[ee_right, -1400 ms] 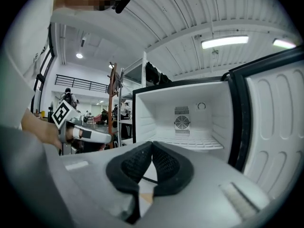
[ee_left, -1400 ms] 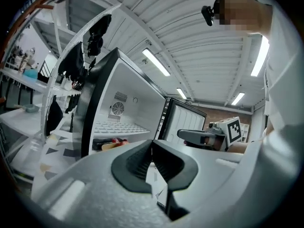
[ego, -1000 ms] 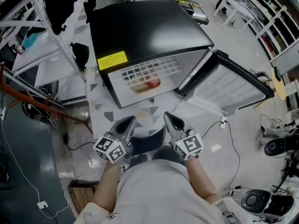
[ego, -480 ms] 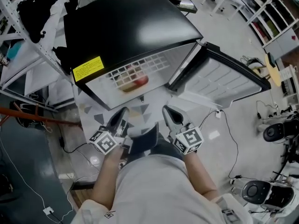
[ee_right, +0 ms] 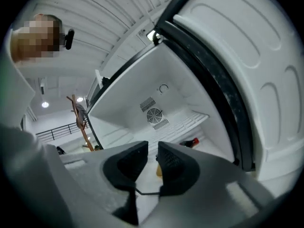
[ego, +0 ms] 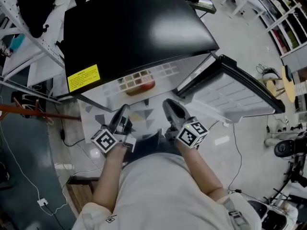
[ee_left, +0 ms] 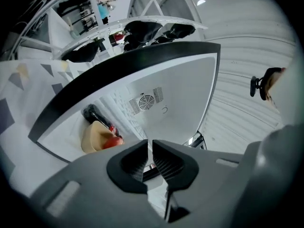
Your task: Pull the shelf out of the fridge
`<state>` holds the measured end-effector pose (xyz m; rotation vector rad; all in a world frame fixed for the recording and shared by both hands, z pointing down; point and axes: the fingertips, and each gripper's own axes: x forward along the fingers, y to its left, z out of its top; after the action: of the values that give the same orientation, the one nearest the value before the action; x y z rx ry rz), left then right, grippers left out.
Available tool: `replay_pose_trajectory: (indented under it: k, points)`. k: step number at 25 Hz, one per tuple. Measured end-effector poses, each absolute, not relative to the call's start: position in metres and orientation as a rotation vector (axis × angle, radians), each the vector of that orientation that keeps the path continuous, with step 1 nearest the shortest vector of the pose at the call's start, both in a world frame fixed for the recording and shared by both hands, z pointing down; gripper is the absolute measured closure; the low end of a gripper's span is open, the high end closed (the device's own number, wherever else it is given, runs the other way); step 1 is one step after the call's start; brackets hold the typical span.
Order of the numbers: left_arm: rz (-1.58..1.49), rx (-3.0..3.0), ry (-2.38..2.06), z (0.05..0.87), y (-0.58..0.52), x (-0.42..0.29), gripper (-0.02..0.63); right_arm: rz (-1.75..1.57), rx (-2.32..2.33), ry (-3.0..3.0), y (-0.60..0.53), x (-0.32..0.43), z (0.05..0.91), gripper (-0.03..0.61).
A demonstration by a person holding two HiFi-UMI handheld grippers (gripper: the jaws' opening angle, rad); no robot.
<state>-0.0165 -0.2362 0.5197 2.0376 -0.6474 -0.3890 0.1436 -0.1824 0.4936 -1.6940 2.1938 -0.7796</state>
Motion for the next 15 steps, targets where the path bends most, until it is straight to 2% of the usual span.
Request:
replay_pose_trajectory:
  k: [4, 11, 15]
  points:
    - [-0.449, 1.96, -0.691, 0.527, -0.248, -0.016, 0.568, -0.929, -1.588, 2.121, -0.21, 0.147, 0.508, 0.478]
    - [-0.602, 1.793, -0.725, 0.531, -0.27, -0.007, 0.505, -1.064, -1.507, 1.985, -0.249, 0.155, 0.524, 0.472]
    - [-0.659, 1.728, -0.782, 0.534, -0.282, -0.005, 0.485, -1.146, -1.464, 1.974, -0.268, 0.151, 0.535, 0.437]
